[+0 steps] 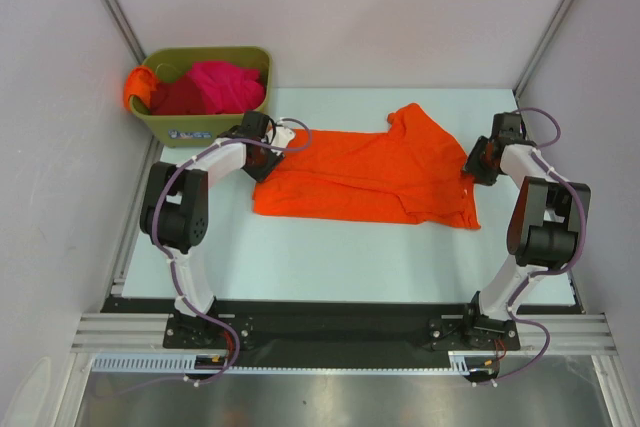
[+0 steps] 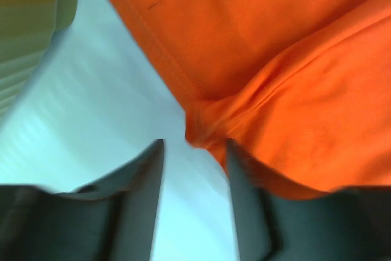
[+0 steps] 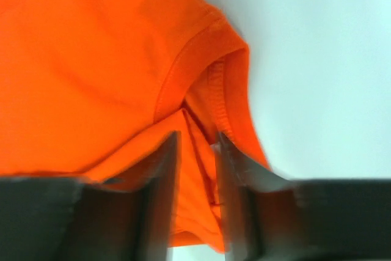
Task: Fold and stack the t-shirts
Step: Fold the tshirt
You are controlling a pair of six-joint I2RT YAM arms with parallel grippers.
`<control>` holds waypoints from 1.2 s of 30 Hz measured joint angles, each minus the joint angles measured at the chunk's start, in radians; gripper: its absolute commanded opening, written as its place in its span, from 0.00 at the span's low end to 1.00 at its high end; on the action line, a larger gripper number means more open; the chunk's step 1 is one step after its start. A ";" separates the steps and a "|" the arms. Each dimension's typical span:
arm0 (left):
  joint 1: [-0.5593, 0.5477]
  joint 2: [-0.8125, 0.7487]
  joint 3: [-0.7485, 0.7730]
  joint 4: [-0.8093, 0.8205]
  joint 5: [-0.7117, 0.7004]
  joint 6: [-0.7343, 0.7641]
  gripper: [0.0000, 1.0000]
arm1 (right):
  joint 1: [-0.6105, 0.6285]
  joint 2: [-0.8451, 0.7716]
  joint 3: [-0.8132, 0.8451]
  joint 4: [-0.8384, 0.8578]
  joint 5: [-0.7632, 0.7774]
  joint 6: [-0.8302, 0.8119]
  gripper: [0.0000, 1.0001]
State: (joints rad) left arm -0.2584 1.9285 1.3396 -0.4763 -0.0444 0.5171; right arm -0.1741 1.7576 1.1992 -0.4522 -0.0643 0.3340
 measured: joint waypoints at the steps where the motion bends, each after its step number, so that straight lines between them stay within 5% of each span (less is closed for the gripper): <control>1: 0.000 0.001 0.000 0.000 -0.008 -0.006 0.55 | 0.000 0.008 0.010 -0.005 0.009 0.000 0.54; 3: 0.002 -0.001 0.002 -0.001 -0.024 -0.011 0.56 | -0.002 0.009 0.021 -0.024 0.039 -0.004 0.59; 8: 0.002 -0.081 -0.018 0.000 -0.012 0.006 0.50 | -0.021 -0.066 -0.003 -0.097 0.134 0.023 0.54; 17: -0.028 -0.245 -0.232 -0.039 0.064 0.166 0.54 | -0.124 -0.370 -0.296 -0.174 0.136 0.132 0.45; 24: -0.054 -0.241 -0.318 -0.044 0.076 0.242 0.56 | -0.171 -0.382 -0.404 -0.149 0.015 0.204 0.48; 30: -0.076 -0.234 -0.359 0.033 0.047 0.269 0.52 | -0.173 -0.352 -0.425 -0.080 -0.026 0.243 0.38; 33: -0.082 -0.232 -0.372 0.079 0.018 0.270 0.35 | -0.177 -0.322 -0.431 -0.041 -0.027 0.263 0.23; 36: -0.084 -0.214 -0.378 0.132 -0.006 0.262 0.00 | -0.190 -0.301 -0.436 -0.015 -0.021 0.276 0.05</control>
State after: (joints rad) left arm -0.3428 1.7145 0.9611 -0.3447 -0.0505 0.7788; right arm -0.3637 1.4563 0.7628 -0.4675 -0.0856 0.6102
